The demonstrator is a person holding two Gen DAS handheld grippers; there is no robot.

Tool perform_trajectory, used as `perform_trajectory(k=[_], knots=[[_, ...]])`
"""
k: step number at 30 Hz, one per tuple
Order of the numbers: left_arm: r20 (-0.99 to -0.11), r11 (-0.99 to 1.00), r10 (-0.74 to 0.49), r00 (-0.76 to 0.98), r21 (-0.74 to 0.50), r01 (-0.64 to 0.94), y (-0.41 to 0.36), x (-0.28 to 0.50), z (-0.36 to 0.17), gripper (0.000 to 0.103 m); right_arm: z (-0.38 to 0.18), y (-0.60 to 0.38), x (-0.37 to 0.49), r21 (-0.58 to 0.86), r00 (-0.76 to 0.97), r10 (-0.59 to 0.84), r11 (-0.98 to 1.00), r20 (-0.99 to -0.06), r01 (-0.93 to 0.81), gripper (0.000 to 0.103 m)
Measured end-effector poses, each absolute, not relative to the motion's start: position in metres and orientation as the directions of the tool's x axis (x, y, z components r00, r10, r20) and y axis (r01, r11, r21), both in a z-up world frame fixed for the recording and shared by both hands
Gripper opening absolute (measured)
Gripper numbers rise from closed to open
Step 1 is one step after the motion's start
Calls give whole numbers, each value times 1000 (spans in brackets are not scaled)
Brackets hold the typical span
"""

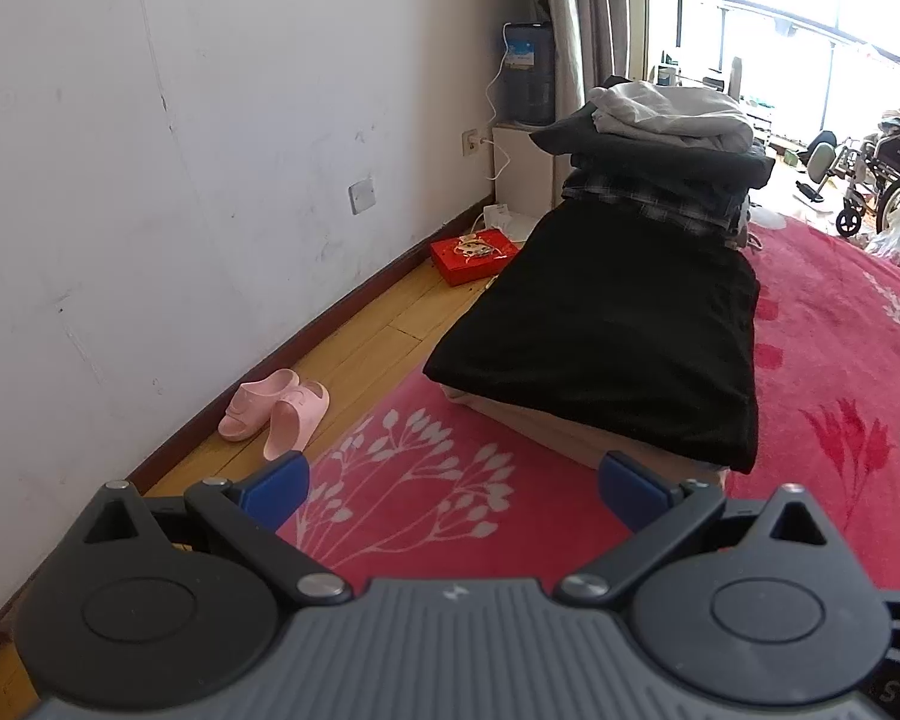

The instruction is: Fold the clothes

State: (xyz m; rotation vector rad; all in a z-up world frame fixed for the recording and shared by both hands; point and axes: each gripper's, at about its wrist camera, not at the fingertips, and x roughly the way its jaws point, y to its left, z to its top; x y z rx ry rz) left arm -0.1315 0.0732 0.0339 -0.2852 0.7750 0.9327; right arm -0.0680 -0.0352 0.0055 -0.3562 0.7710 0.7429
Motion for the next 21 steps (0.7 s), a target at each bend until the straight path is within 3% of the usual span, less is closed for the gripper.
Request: perform_trajectory(k=[21], knots=[[-696,586,619,363,102,-804,73,-133,36,103,5,-35,-69,-33,488,470,695,-736,-718,102]])
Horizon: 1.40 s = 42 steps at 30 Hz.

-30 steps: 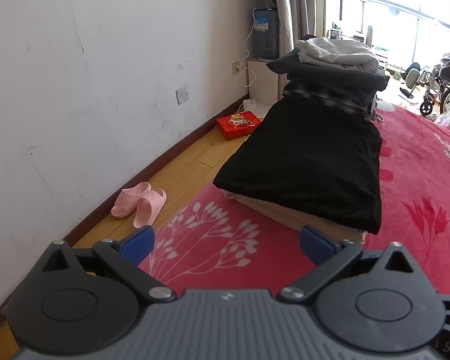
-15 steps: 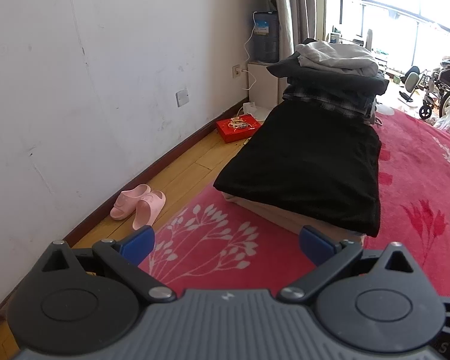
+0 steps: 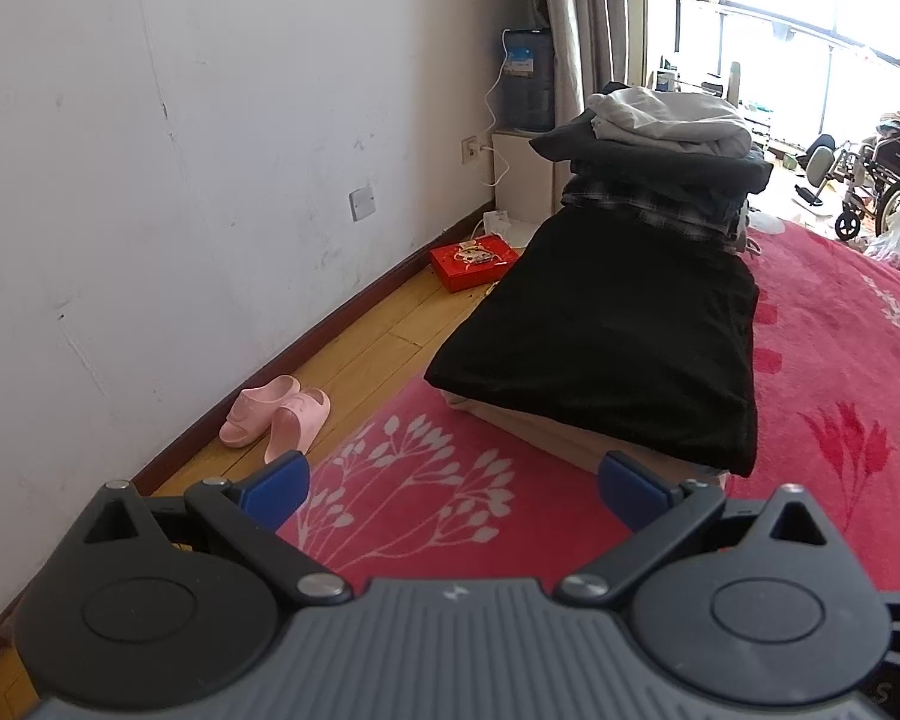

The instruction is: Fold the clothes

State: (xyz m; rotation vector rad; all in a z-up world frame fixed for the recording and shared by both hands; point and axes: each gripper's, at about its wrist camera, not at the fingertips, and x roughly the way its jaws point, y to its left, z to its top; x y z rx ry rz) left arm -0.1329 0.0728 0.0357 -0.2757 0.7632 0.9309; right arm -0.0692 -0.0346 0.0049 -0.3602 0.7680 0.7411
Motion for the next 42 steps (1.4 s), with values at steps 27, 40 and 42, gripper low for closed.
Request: perform_trajectory(k=[27,40,42], knots=[[-697,583,621,360,103,-806,73,-133,35,103,5,-30,-71,-34,485,466,694,-740,-719,102],[-701,580,618,357,99,-809,74,-135,34,103,5,-31,-72,-35,484,467,692,-740,-721,102],[-701,579,617,356,99,-809,74,-136,34,103,5,-30,-72,-35,484,466,692,-741,-721,102]])
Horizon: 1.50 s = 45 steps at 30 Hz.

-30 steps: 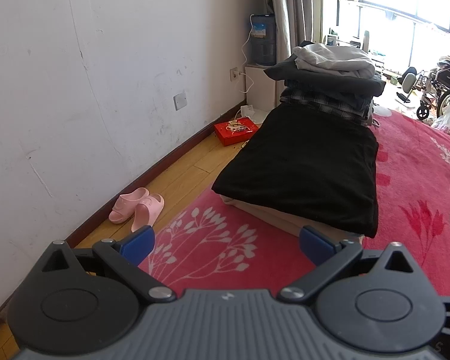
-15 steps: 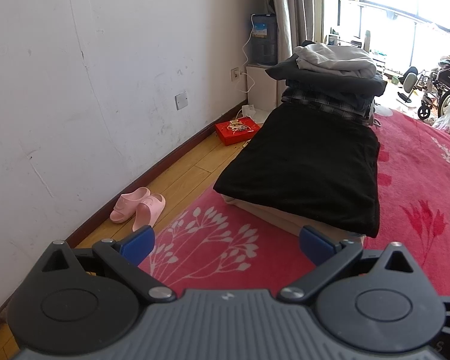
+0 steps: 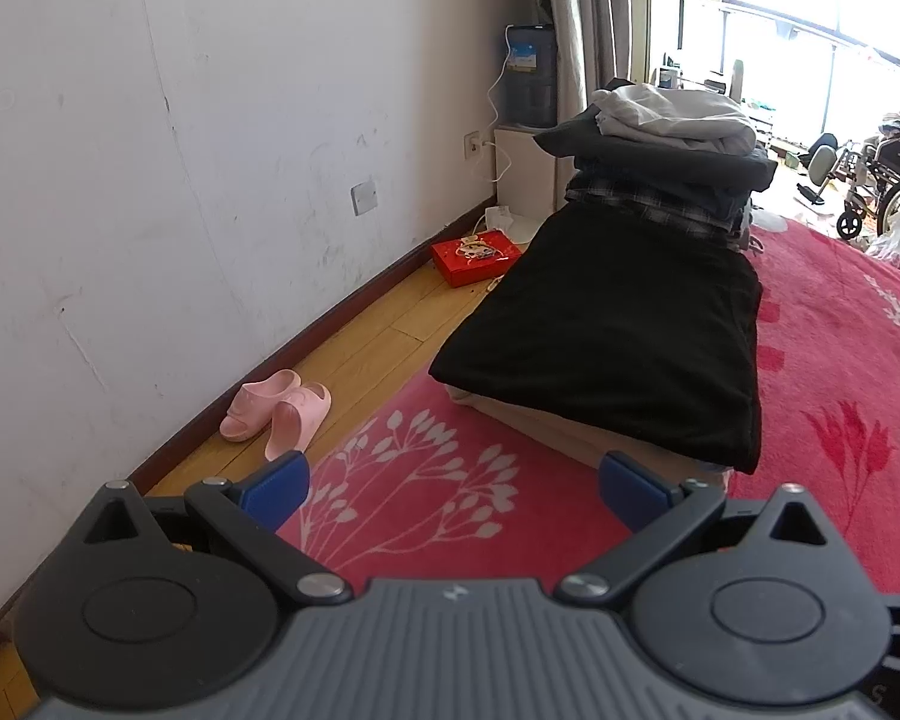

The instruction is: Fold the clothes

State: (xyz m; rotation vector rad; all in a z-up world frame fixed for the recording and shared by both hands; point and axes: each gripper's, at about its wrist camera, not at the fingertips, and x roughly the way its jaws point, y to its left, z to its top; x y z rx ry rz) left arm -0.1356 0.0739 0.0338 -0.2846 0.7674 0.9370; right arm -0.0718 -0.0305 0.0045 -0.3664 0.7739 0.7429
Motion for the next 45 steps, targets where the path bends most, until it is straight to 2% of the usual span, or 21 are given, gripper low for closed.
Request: perform_trajectory(k=[45], knots=[[-707,576,615,349,101,-811,77,-137,33,103,4,-30,-73,-30,477,465,692,-746,-721,102]])
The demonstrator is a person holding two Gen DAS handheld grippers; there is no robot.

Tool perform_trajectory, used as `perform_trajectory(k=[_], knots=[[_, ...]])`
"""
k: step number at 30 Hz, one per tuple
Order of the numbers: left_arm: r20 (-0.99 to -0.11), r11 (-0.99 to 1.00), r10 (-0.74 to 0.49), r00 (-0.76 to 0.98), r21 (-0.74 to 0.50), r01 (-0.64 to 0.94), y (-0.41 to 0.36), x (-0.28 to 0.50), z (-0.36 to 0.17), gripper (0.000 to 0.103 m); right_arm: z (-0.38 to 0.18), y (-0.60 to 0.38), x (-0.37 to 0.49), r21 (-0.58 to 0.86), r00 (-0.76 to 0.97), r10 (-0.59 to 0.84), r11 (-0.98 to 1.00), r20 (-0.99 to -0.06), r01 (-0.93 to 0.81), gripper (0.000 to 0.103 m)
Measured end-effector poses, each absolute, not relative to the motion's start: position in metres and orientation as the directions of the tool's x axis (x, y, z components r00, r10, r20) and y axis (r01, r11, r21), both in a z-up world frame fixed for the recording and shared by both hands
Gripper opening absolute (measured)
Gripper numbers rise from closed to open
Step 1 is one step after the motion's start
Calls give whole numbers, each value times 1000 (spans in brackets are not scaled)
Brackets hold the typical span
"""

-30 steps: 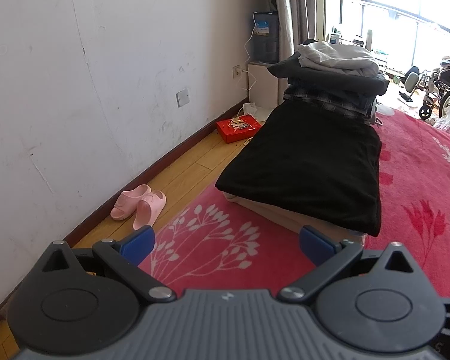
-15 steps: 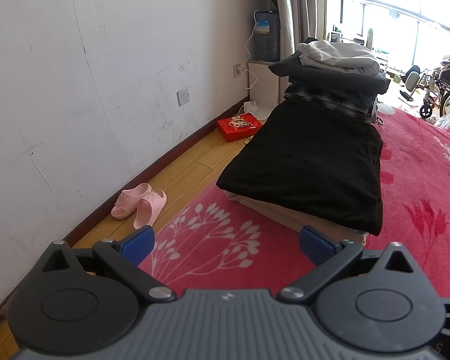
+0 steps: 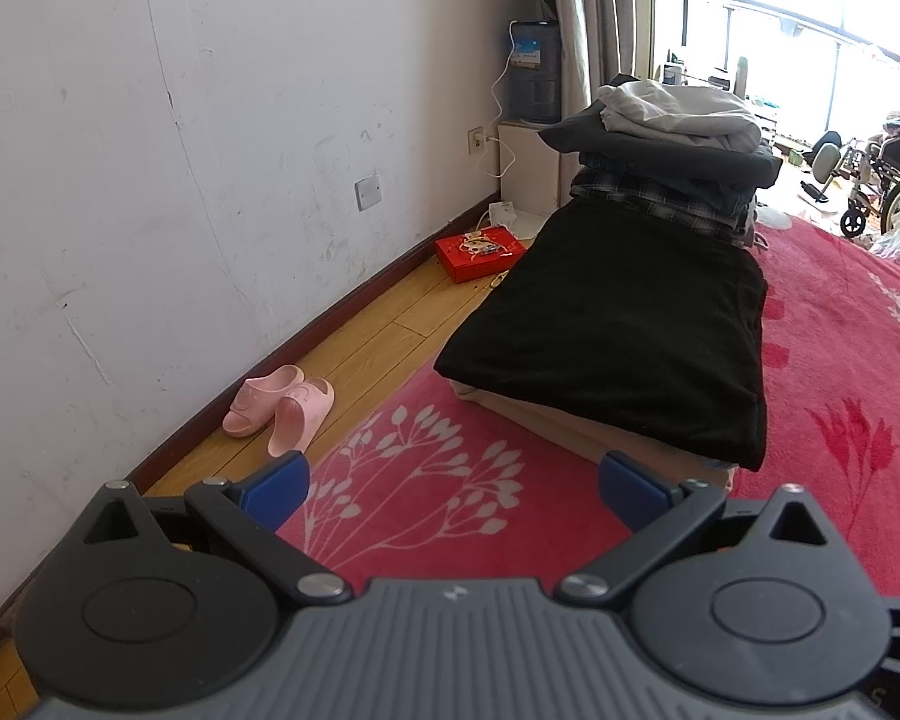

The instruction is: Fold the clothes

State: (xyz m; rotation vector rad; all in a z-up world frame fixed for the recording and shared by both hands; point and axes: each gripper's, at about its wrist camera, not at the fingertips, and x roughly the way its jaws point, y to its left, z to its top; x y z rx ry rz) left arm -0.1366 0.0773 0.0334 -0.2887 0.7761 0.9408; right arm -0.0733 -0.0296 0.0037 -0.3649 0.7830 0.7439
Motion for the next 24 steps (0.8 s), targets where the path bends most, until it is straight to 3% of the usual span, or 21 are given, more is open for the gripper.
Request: perform_trajectory(k=[24], knots=[[-713,570,611,345,94,-816,79,-139,32,103,5,-27,-75,-38,479,462,689,-747,-723,102]])
